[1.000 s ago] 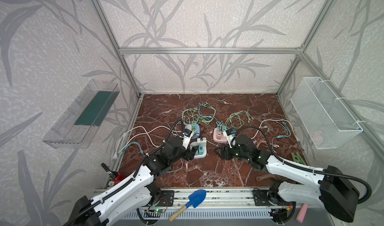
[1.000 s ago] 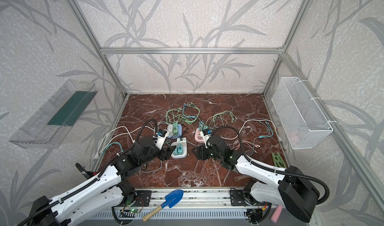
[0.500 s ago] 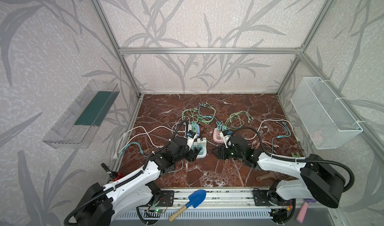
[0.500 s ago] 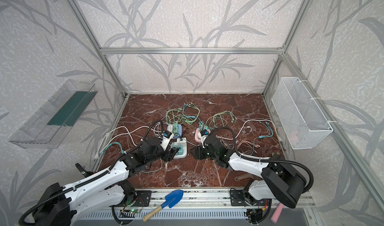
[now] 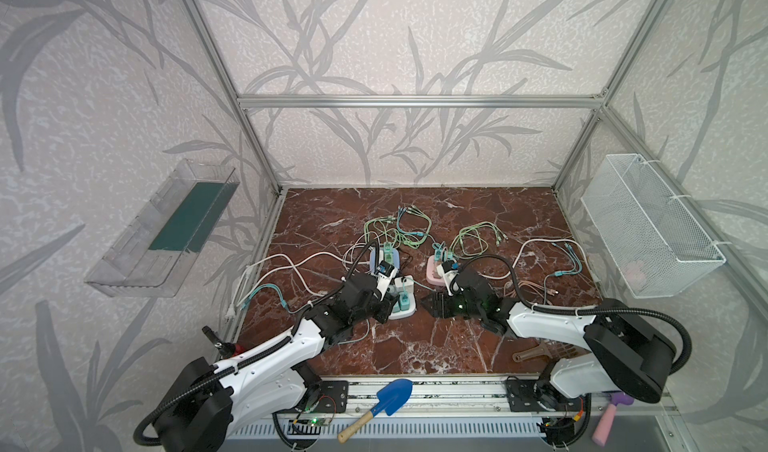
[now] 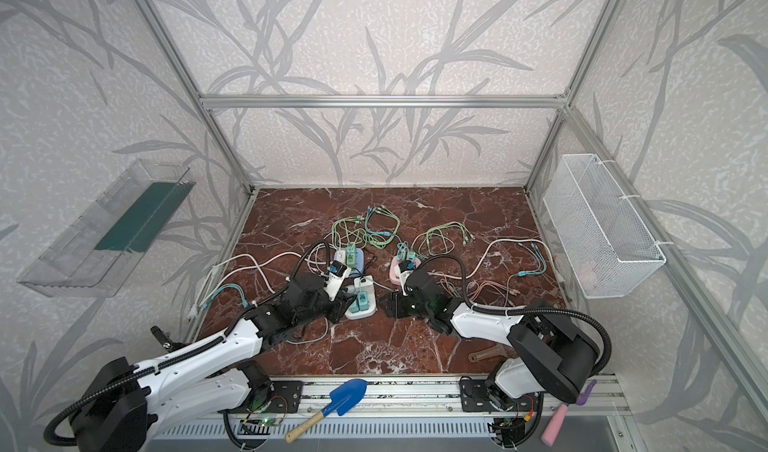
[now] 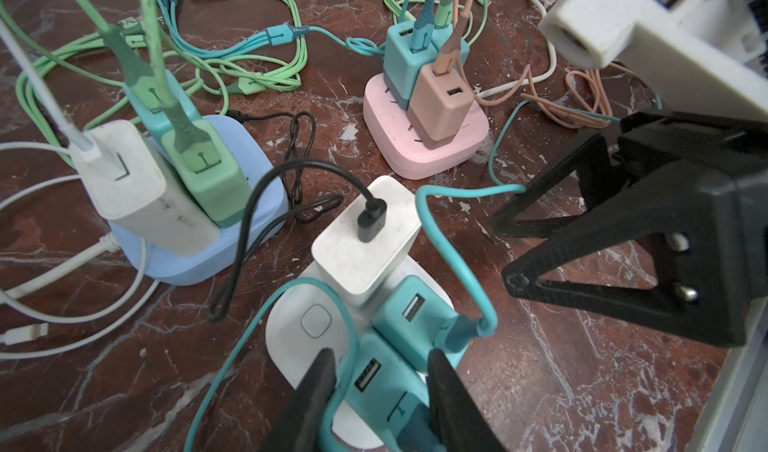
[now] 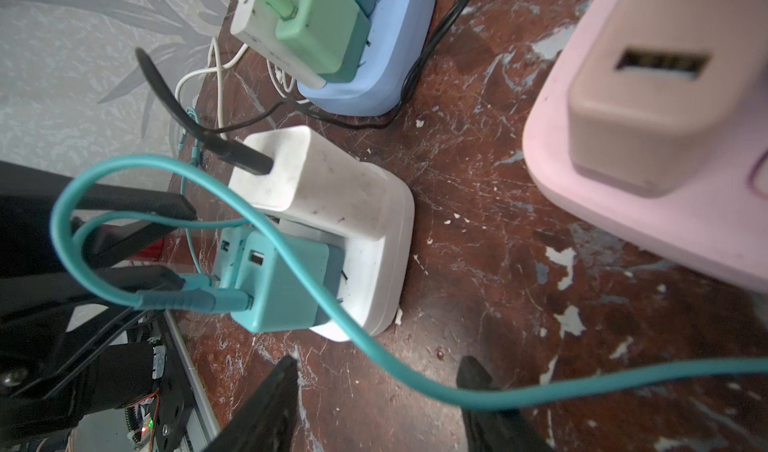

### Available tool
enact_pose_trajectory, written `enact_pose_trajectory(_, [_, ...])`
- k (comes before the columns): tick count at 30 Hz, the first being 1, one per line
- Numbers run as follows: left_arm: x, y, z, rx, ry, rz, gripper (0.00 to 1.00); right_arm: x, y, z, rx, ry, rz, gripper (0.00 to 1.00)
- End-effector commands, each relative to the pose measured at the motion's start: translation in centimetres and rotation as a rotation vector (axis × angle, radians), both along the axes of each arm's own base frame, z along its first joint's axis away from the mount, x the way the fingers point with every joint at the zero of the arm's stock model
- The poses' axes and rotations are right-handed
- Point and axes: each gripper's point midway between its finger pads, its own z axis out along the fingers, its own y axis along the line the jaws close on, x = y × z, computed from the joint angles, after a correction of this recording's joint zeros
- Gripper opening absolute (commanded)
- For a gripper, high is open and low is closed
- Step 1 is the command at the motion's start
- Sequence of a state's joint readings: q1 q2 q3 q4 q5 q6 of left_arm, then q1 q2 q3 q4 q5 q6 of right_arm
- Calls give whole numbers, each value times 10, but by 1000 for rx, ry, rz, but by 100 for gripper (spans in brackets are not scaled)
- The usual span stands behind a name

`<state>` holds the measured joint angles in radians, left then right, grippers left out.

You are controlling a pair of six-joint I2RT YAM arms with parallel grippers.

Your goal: Pull the plug off the socket

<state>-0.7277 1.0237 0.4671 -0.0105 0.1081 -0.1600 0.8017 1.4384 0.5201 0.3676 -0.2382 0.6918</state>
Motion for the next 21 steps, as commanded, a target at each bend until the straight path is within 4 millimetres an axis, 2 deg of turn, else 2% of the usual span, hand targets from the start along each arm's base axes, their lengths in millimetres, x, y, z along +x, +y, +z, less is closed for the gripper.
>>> enact_pose_trajectory(1, [-3,-8,8,-23,-14,-23,32,7,8,11,16,-30,-1,62])
enact_pose_trajectory(6, [-7,-13,3,-15,-16,-33,29,7,6,8,-7,-34,2,62])
enact_pose_trajectory(15, [-9,-14,1,-2,-13,-6,29,4,4,1,-57,-39,52,62])
enact_pose_trajectory(21, [-8,-11,5,21,-25,6,45,3,3,-1,-56,-27,56,63])
